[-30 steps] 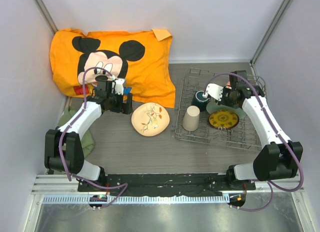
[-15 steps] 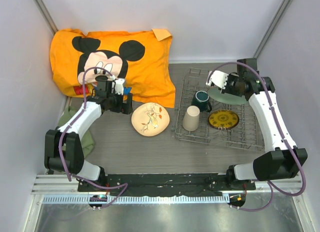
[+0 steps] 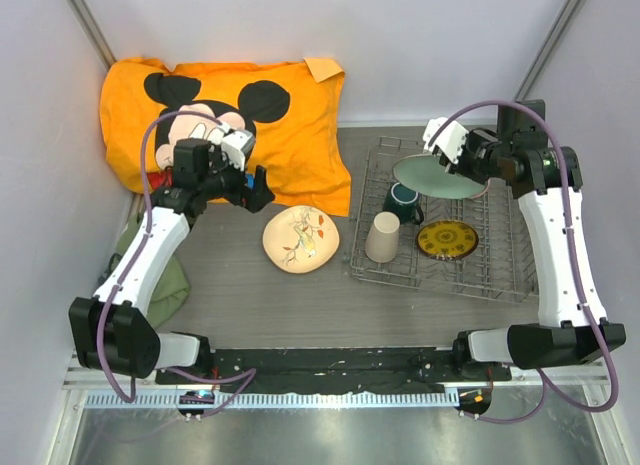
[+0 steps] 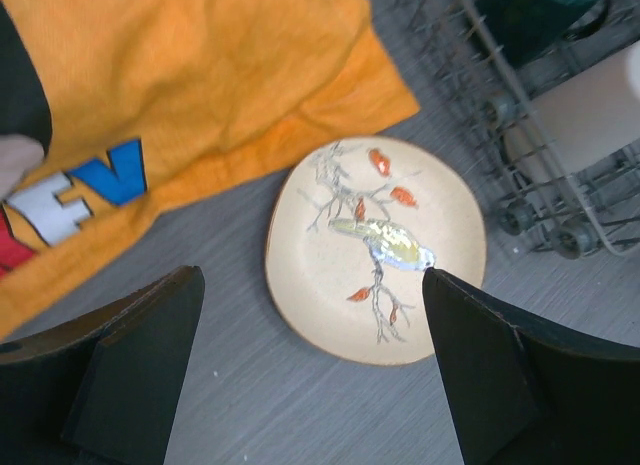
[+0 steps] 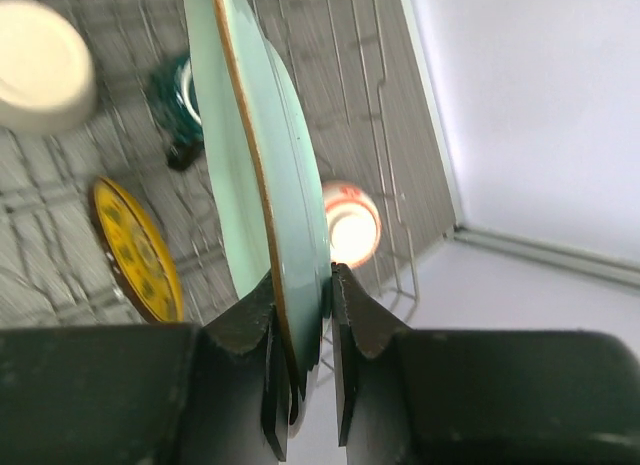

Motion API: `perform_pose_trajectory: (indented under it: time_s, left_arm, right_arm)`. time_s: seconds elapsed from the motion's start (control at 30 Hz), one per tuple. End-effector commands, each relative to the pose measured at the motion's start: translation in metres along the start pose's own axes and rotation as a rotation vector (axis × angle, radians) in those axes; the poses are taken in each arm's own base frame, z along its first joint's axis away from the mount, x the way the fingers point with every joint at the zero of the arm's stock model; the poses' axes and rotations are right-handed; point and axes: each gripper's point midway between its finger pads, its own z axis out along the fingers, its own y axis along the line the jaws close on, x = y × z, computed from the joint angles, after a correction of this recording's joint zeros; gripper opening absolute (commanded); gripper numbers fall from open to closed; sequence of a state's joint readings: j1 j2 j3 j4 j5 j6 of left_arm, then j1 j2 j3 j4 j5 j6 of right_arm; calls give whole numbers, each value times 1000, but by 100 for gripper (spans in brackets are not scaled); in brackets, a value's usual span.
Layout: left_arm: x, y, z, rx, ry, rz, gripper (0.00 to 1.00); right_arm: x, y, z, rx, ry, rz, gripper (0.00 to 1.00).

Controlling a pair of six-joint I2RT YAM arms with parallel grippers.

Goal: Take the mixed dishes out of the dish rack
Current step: Pick up the plate from the dish rack.

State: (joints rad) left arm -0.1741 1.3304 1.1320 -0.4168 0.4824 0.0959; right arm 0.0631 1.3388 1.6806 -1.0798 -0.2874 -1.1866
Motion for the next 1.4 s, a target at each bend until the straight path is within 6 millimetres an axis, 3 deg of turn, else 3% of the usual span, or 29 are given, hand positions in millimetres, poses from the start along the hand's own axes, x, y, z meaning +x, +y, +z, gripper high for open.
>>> perform_pose_trajectory:
  time_s: [0.0,0.27,0.5,0.87,0.97,1.07,1.1,1.13,1.17,1.3,1.37]
  left_arm:
    - [-61,-40,-20,143,-170,151,95]
    - [-94,-111,-21,267,-244,284,95]
    - [-105,-173,-33,420,-285,361,95]
    - [-104,-218,-36,525,-290,409,91]
    - [-98,-224,-35,554,-279,416,82]
    - [-90,-228,-33,579,-260,410,58]
    - [-88,-229,-33,586,-256,409,43]
    - [-88,-230,-33,589,-255,404,36]
    - [-86,-230,-32,592,-255,403,22]
    - [-86,-234,-36,609,-269,393,0]
    - [-87,-234,-36,610,-273,387,0]
  right_arm:
    - [-71,-21,-52,111,-291,17,1]
    - [-123,8,-72,-26,-542,114,1]
    - [-142,32,-67,-81,-593,151,1]
    - [-179,64,-57,-178,-656,161,1]
    - [-184,68,-57,-196,-671,167,1]
    - [-188,70,-57,-216,-686,178,1]
    - [-190,72,-56,-225,-690,178,1]
    - [-191,73,-56,-231,-696,181,1]
    - [-191,74,-55,-237,-697,182,1]
    - [-192,80,-51,-257,-697,189,3]
    - [-191,82,-47,-263,-686,195,10]
